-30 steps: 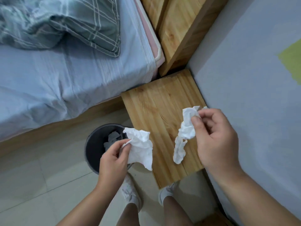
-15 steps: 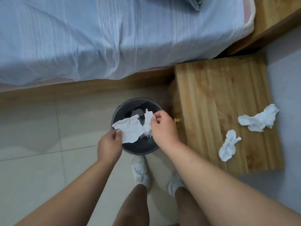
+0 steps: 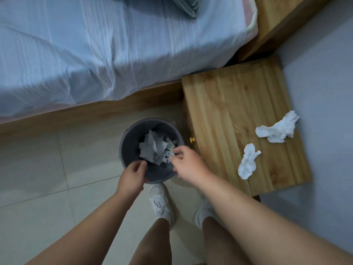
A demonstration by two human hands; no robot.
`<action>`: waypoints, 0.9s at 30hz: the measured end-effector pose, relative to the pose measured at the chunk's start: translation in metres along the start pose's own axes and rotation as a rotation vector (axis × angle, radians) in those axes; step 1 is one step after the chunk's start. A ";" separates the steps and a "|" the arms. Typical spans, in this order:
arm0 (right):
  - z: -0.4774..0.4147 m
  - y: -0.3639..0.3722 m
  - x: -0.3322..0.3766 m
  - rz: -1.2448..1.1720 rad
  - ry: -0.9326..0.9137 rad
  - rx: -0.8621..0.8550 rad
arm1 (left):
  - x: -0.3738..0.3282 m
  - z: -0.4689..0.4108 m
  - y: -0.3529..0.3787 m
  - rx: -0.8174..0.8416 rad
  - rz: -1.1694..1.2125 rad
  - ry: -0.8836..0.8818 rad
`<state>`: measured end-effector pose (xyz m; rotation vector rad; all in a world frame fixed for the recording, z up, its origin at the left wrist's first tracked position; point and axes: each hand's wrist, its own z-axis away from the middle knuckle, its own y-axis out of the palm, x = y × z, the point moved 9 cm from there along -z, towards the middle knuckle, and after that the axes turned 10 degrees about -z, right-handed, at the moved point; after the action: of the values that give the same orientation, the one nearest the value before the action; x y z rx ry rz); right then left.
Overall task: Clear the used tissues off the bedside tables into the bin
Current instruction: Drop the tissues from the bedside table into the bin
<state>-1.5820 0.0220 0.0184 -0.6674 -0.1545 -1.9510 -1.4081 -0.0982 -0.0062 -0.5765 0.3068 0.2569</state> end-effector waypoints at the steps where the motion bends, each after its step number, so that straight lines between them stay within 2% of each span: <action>1: 0.008 -0.011 0.001 -0.031 -0.014 -0.007 | -0.013 0.009 0.006 0.003 0.017 0.024; 7: 0.062 -0.118 0.009 -0.140 -0.085 -0.107 | -0.107 0.064 0.054 0.061 0.075 0.149; 12: 0.101 -0.225 0.011 -0.113 -0.176 -0.291 | -0.180 0.097 0.104 0.120 -0.043 0.293; 15: 0.110 -0.284 0.006 0.022 -0.211 -0.443 | -0.211 0.110 0.137 0.126 -0.205 0.393; 18: 0.103 -0.324 0.001 0.222 -0.249 -0.539 | -0.237 0.122 0.169 0.073 -0.532 0.572; 23: 0.071 -0.336 -0.006 0.528 -0.271 -0.463 | -0.250 0.125 0.208 -0.006 -0.921 0.752; 27: 0.049 -0.325 -0.010 0.706 -0.280 -0.433 | -0.248 0.120 0.222 -0.022 -1.025 0.782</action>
<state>-1.8409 0.2018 0.1129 -1.1034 0.3095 -1.2053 -1.6830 0.1121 0.0676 -0.7707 0.7117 -0.9809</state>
